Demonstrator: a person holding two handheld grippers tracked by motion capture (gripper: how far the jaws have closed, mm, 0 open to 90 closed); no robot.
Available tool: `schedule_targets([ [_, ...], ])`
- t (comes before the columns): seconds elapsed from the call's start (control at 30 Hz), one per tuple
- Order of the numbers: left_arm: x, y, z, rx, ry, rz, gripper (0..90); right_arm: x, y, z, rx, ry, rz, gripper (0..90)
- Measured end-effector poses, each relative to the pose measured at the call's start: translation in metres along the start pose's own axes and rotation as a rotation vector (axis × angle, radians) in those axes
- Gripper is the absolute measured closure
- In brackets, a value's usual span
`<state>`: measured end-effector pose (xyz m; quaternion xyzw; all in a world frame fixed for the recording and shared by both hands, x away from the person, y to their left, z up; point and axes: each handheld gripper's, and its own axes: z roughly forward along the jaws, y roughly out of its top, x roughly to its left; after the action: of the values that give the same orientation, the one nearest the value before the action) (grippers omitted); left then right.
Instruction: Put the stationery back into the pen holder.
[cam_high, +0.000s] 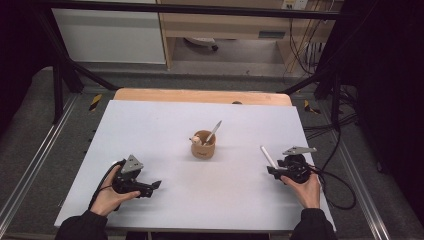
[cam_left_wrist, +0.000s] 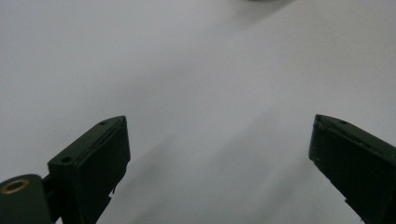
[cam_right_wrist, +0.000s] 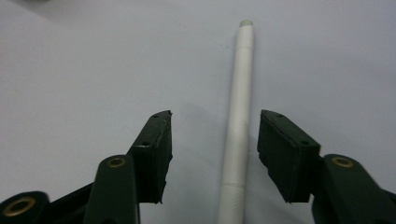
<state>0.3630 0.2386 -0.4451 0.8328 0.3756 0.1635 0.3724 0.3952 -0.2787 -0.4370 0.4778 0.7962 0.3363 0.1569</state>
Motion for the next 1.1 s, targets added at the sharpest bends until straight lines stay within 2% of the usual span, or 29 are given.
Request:
schedule_targets([
  [0.27, -0.0010, -0.0007, 0.0011, 0.004, 0.000, 0.005, 5.5, -0.0048, -0.0045, 0.0001, 0.002, -0.014, 0.032, 61.3],
  [0.47, -0.0008, -0.0010, 0.0014, 0.007, 0.000, 0.003, 5.5, -0.0051, -0.0056, 0.0032, 0.013, -0.023, 0.026, 69.7],
  [0.6, -0.0014, -0.0008, 0.0017, 0.008, 0.000, 0.003, 5.5, -0.0040, -0.0060, 0.0056, 0.032, -0.037, 0.020, 73.2],
  [0.73, -0.0014, -0.0008, 0.0016, 0.008, 0.000, 0.004, 5.5, -0.0039, -0.0067, 0.0057, 0.028, -0.049, 0.022, 76.3],
  [0.97, -0.0017, -0.0003, 0.0013, 0.004, 0.000, 0.005, 5.5, -0.0046, -0.0087, 0.0058, 0.015, -0.055, 0.055, 78.3],
  [1.1, -0.0019, 0.0000, 0.0009, 0.001, -0.001, 0.005, 5.5, -0.0036, -0.0081, 0.0059, 0.018, -0.062, 0.056, 78.6],
])
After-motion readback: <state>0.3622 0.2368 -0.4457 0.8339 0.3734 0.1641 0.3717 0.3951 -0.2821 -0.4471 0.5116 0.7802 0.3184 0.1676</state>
